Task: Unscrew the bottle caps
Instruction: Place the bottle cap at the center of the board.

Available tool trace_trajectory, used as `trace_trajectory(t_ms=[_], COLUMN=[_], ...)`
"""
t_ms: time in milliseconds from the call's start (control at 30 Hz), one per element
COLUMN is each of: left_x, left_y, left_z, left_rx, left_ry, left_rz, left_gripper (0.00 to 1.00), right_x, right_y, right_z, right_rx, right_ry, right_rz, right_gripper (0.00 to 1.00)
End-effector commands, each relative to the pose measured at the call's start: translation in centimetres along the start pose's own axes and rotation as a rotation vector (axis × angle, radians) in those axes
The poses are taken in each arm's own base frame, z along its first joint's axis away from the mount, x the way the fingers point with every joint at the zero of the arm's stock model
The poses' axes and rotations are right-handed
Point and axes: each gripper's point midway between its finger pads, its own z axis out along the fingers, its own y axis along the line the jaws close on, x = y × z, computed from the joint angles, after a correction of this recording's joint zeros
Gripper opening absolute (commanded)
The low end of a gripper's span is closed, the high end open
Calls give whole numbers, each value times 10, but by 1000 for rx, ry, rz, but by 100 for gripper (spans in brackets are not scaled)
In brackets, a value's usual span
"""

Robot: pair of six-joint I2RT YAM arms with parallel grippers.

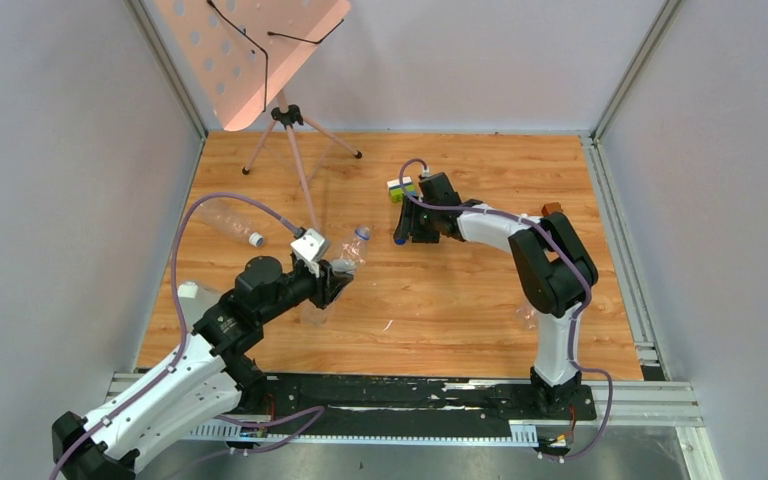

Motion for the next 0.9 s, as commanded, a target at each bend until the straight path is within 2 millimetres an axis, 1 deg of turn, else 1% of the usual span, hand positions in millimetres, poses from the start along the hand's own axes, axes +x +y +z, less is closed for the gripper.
trace_trajectory(t_ms=[0, 133, 267, 367, 400, 433, 467, 533, 667, 733, 800, 867], left_x=[-19, -14, -13, -15, -15, -15, -14, -14, -14, -13, -18, -19], left_y=[-7, -8, -10, -10, -11, -11, -11, -11, -12, -13, -16, -19], left_z=[3, 4, 2, 1, 0, 0, 0, 1, 5, 7, 10, 13], left_rx=[28, 34, 40, 41, 44, 44, 46, 51, 60, 64, 80, 101], left_ry=[-47, -26, -38, -56, -62, -63, -64, -69, -75, -70, -87, -89], left_rz=[-22, -44, -69, -73, -71, -71, -72, -70, -69, -71, -70, -74], left_gripper=[8, 8, 9, 13, 13, 13, 14, 14, 17, 18, 19, 19], right_x=[-14, -16, -22, -31, -31, -35, -28, -21, -5, 3, 10, 17], right_y=[3, 9, 24, 41, 52, 65, 70, 89, 117, 126, 133, 138], right_z=[-8, -25, -55, -96, -113, -133, -147, -178, -232, -254, -272, -284], right_rx=[10, -17, -76, -183, -270, -364, -432, -566, -755, -833, -885, -915], right_ry=[-30, -45, -97, -222, -251, -296, -303, -314, -307, -326, -351, -364], right_rz=[-46, -43, -43, -15, 0, 12, 30, 15, -34, -76, -114, -149], right_gripper=[54, 54, 54, 54, 56, 57, 59, 60, 61, 63, 66, 68])
